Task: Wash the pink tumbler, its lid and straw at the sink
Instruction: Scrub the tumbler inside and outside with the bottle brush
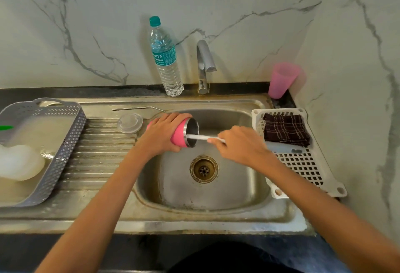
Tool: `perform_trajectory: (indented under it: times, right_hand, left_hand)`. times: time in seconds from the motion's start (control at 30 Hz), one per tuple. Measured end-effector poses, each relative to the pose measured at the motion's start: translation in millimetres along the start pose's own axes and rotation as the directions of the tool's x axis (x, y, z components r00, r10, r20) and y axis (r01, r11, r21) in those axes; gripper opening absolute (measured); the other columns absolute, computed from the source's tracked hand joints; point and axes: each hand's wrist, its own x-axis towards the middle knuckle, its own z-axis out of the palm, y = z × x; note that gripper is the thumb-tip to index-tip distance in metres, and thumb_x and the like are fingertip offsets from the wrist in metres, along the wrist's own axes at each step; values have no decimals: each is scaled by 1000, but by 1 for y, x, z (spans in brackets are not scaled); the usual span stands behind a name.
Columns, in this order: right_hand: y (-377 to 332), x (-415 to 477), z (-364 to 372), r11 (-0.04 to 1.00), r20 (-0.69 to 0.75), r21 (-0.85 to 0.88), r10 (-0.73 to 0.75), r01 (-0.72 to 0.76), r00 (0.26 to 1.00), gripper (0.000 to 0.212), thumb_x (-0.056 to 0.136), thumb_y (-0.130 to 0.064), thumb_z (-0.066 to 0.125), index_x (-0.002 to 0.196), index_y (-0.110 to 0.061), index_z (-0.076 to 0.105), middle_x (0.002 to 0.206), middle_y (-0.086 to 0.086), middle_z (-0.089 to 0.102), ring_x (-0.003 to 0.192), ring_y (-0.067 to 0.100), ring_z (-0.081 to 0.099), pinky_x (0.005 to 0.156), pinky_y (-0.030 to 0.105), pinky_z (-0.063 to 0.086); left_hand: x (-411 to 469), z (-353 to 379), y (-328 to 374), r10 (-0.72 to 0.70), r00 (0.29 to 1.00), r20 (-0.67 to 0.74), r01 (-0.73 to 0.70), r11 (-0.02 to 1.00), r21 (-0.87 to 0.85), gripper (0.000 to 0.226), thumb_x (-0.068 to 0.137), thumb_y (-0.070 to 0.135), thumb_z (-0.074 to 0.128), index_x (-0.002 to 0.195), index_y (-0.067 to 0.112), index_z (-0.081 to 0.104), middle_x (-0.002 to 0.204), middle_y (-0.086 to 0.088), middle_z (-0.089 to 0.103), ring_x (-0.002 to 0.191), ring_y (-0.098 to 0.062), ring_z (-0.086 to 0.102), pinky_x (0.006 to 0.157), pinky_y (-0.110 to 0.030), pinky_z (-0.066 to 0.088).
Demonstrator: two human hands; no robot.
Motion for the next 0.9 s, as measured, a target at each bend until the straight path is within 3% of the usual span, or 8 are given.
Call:
perform_trajectory:
  times: [0.07, 0.17, 0.23, 0.37, 0.5, 0.57, 0.73, 0.9]
  right_hand:
    - [12, 8, -6, 998, 26, 28, 58, -58, 998, 51, 98, -57, 34, 59, -25, 43, 52, -6, 46, 48, 11, 45, 45, 25, 30]
    - [22, 8, 7, 972, 124, 173, 136, -156, 983, 53, 98, -57, 35, 60, -22, 48, 54, -1, 50, 51, 16, 50, 49, 28, 39]
    - [12, 2, 20, 985, 151, 124, 102, -122, 983, 55, 99, -55, 33, 65, -18, 55, 55, 0, 52, 51, 19, 54, 51, 30, 46]
    - [3, 8, 11, 998, 41, -55, -36, 38, 999, 54, 100, -52, 30, 65, -17, 52, 54, -3, 45, 52, 18, 50, 54, 31, 47]
    - [24, 15, 3, 997, 87, -56, 59, -54, 994, 53, 100, -54, 31, 59, -23, 43, 53, -5, 44, 49, 11, 44, 48, 25, 32]
    - [18, 8, 15, 997, 113, -34, 78, -75, 990, 53, 100, -53, 31, 61, -21, 46, 54, -4, 44, 51, 16, 49, 50, 26, 36]
    - [-3, 7, 14, 994, 97, -67, -74, 81, 992, 54, 101, -50, 29, 62, -17, 47, 53, -3, 41, 49, 17, 44, 53, 32, 42]
    - [17, 19, 2, 999, 114, -14, 32, -30, 993, 55, 101, -53, 29, 66, -17, 53, 57, -1, 48, 56, 18, 53, 53, 28, 37]
  left_hand:
    - [-1, 2, 3, 23, 1000, 14, -23, 1000, 6, 97, 62, 32, 85, 145, 28, 37, 143, 2, 47, 133, -23, 42, 111, -44, 31]
    - [2, -1, 7, 49, 998, -28, -48, 998, 36, 95, 62, 32, 84, 145, 28, 38, 142, 2, 48, 132, -22, 43, 108, -43, 32]
    - [7, 2, 8, 47, 998, -38, -45, 998, 54, 96, 61, 33, 83, 145, 28, 38, 142, 3, 48, 131, -22, 44, 108, -43, 32]
    - [8, 22, 11, -7, 999, 54, 7, 1000, -9, 98, 61, 33, 83, 146, 28, 36, 141, 3, 48, 130, -23, 46, 107, -42, 35]
    - [6, 23, 11, 45, 998, 48, -45, 999, -11, 95, 61, 33, 82, 145, 28, 38, 141, 3, 49, 130, -21, 45, 106, -41, 36]
    - [6, 18, 13, 59, 998, 29, -58, 998, -30, 95, 62, 33, 82, 146, 28, 37, 141, 3, 48, 130, -20, 44, 106, -40, 35]
    - [4, 27, 15, 23, 998, 54, -19, 997, -76, 95, 60, 36, 82, 144, 29, 37, 137, 4, 50, 124, -21, 48, 103, -42, 42]
    - [6, 19, 11, 54, 998, 33, -51, 995, -82, 97, 61, 35, 83, 145, 30, 35, 138, 4, 49, 127, -20, 46, 104, -41, 40]
